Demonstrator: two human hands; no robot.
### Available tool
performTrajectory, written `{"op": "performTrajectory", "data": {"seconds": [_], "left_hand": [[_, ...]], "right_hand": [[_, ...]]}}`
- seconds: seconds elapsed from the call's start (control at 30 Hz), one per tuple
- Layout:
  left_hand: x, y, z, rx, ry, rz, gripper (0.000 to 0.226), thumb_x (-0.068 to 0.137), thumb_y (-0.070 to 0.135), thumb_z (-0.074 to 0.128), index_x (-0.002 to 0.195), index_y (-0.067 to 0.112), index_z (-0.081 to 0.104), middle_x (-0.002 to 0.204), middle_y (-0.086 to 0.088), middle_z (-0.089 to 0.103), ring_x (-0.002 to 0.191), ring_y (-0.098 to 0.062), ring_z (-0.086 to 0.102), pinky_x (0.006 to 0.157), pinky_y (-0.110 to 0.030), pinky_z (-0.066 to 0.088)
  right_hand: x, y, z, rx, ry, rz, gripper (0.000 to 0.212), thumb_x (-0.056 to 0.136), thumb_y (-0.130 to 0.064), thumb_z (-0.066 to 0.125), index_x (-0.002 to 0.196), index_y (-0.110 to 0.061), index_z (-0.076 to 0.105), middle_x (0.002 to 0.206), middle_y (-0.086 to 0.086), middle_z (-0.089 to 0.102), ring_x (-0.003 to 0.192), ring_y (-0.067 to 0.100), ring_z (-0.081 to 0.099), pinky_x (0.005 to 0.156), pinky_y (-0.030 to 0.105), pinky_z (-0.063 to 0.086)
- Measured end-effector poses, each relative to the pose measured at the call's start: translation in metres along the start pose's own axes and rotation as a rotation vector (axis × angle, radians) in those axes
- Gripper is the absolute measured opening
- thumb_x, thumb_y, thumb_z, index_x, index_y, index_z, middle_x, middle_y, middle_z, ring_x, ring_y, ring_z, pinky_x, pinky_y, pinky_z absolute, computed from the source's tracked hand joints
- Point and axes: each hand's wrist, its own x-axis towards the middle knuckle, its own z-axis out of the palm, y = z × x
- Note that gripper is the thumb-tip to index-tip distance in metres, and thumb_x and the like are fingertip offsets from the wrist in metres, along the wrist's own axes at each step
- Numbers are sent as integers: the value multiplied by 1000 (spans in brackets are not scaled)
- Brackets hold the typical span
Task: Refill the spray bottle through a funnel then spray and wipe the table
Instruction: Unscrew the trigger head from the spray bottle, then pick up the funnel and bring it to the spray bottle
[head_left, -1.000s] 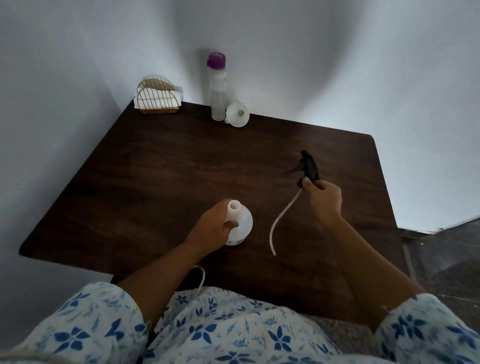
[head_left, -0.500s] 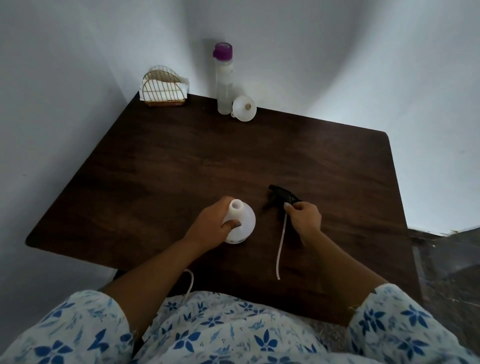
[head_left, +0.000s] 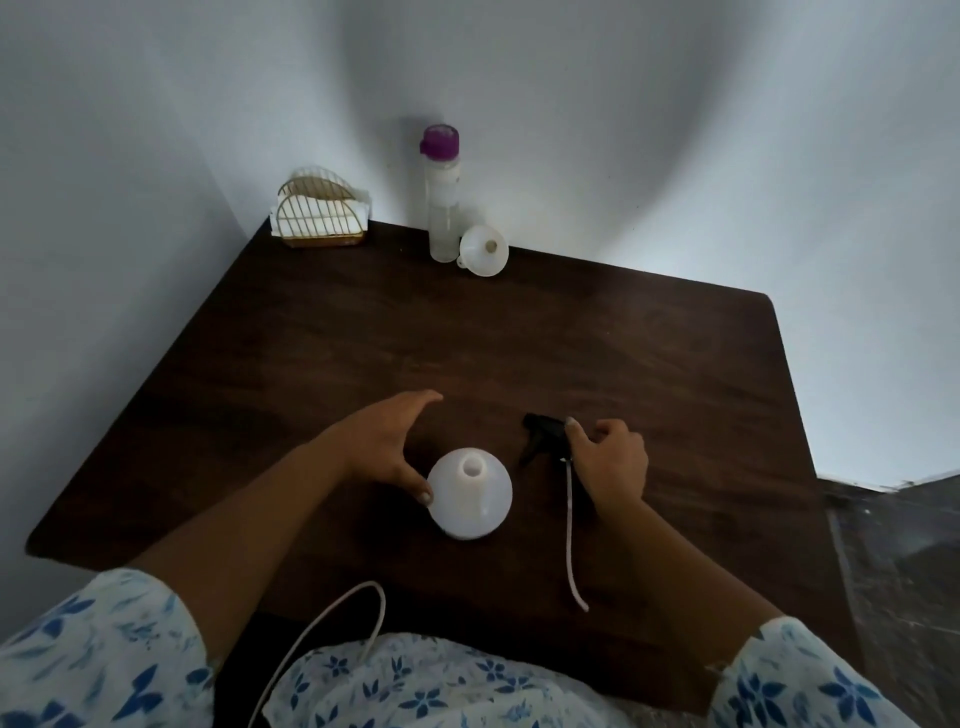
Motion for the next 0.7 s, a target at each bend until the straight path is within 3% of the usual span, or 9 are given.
{"op": "performTrajectory", "data": {"seconds": [0.17, 0.37, 0.6, 0.7], "left_hand": [[20, 4, -11, -49, -19, 21, 119, 52, 38, 86, 145, 29, 11, 154, 2, 17, 139, -18, 20, 112, -37, 25], [102, -1, -38, -280, 334, 31, 89, 70, 42, 75, 142, 23, 25, 147, 0, 33, 132, -14, 34, 104, -28, 30], [207, -17, -68, -565, 478, -8, 80, 80, 27, 69, 143, 20, 22, 149, -3, 28, 135, -17, 31, 106, -31, 30], [238, -25, -72, -605, 446, 11, 85, 79, 24, 70, 144, 23, 16, 151, -2, 23, 137, -18, 27, 108, -34, 30]], "right_hand": [[-3, -28, -1, -61, -67, -195, 52, 84, -52, 58, 124, -20, 49, 122, 4, 53, 114, 21, 48, 92, 36, 45], [34, -96, 19, -162, -239, -372, 64, 84, -45, 62, 136, -20, 36, 140, 5, 40, 130, 23, 34, 104, 38, 36], [106, -152, 66, -114, -319, -468, 78, 85, -34, 63, 146, -18, 19, 151, 4, 30, 139, 23, 26, 113, 39, 29], [130, -168, 85, -79, -328, -469, 81, 87, -27, 62, 148, -23, 10, 158, 8, 5, 142, 27, 22, 112, 39, 27]]}}
